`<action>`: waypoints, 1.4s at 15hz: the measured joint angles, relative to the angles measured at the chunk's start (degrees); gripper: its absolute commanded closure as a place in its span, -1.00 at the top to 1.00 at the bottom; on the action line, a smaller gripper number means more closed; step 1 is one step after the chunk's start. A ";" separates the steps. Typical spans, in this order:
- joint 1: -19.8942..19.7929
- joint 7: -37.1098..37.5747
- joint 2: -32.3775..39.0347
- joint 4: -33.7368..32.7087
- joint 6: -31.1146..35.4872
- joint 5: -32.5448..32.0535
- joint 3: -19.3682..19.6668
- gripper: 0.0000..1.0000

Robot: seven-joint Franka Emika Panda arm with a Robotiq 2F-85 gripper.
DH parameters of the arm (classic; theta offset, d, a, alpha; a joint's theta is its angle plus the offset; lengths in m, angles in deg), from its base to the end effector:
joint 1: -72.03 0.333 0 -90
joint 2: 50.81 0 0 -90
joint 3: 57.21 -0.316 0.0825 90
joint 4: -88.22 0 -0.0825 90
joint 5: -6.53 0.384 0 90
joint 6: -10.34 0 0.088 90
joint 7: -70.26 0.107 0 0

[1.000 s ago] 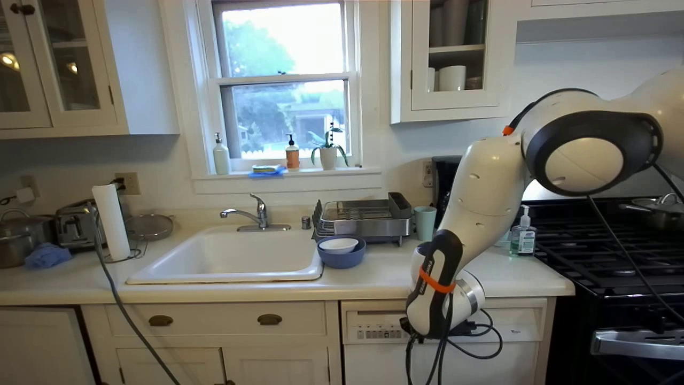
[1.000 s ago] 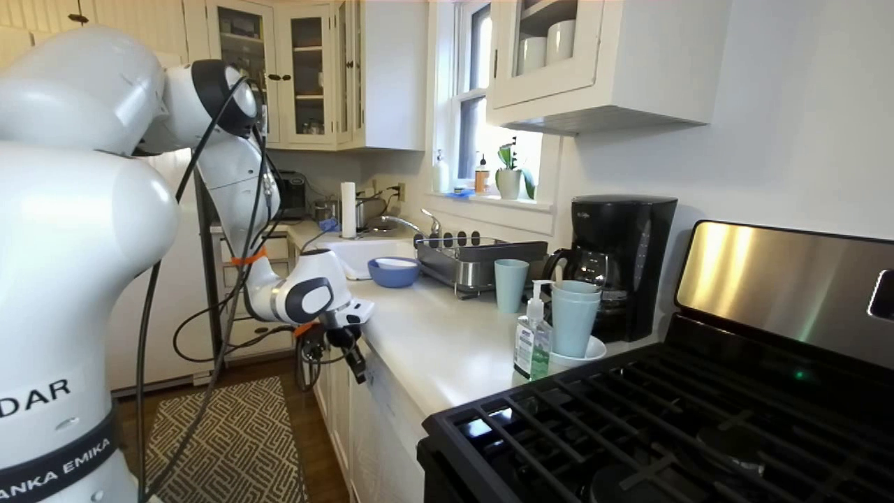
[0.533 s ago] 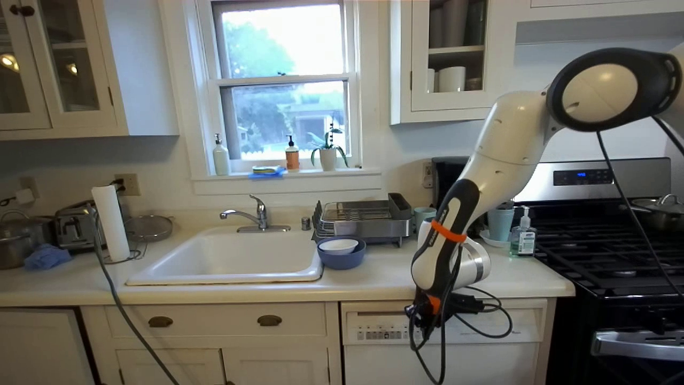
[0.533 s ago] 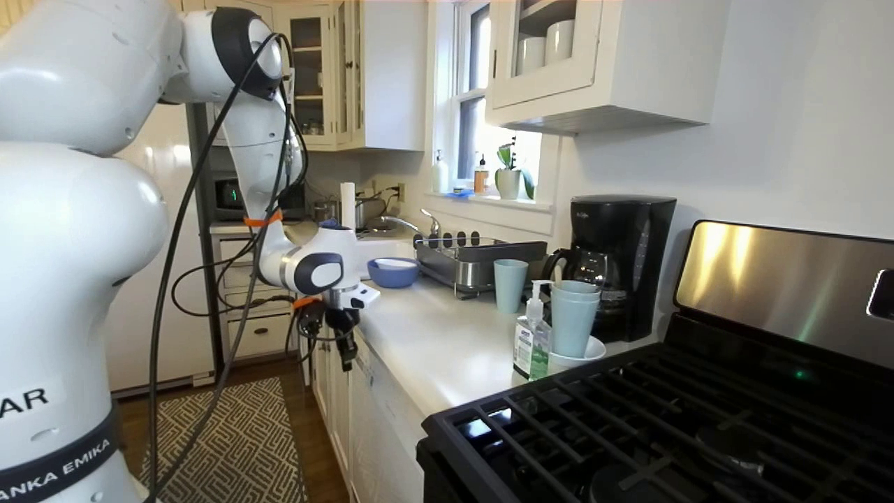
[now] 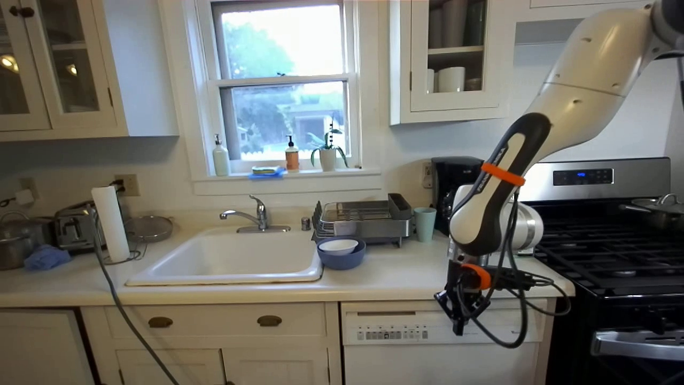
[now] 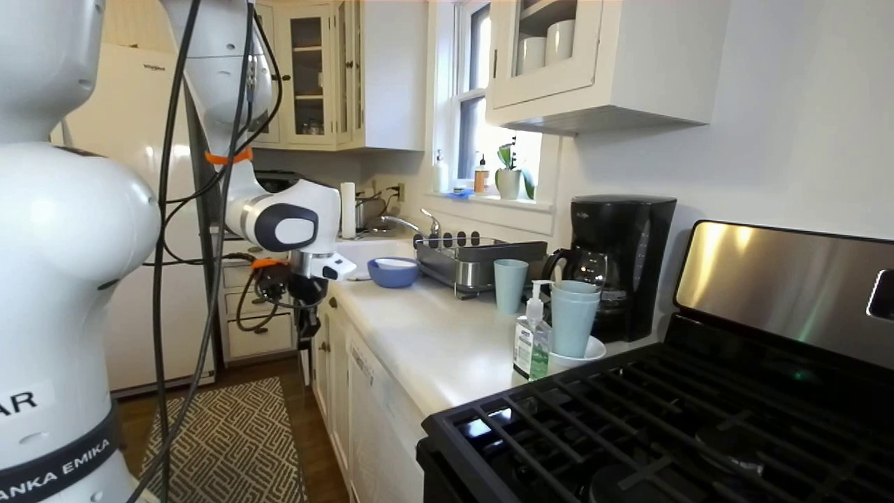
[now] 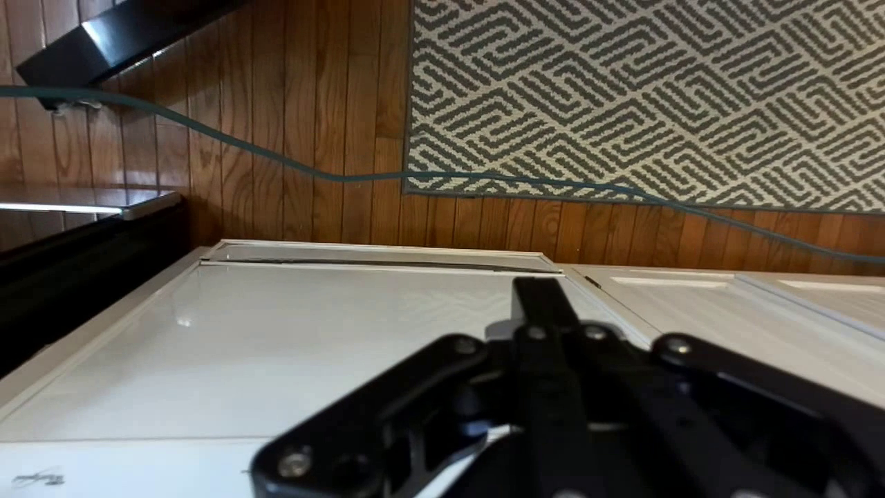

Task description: Press the button on the dishwasher

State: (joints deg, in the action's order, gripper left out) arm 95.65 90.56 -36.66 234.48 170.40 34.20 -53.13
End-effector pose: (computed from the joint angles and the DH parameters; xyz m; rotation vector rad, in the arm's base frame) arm 0.4283 0.1274 0.1765 -2.9235 0.6942 0.0767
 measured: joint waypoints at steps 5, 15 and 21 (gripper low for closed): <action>-3.63 8.99 -15.21 12.85 5.32 -13.24 -2.34 -1.00; -22.63 27.58 -39.53 10.76 -8.62 -40.61 -15.24 0.36; -22.12 18.37 -56.04 10.71 -28.12 -34.35 -12.73 1.00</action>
State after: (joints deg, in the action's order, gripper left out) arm 73.53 108.93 -92.71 245.19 142.28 -0.15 -65.85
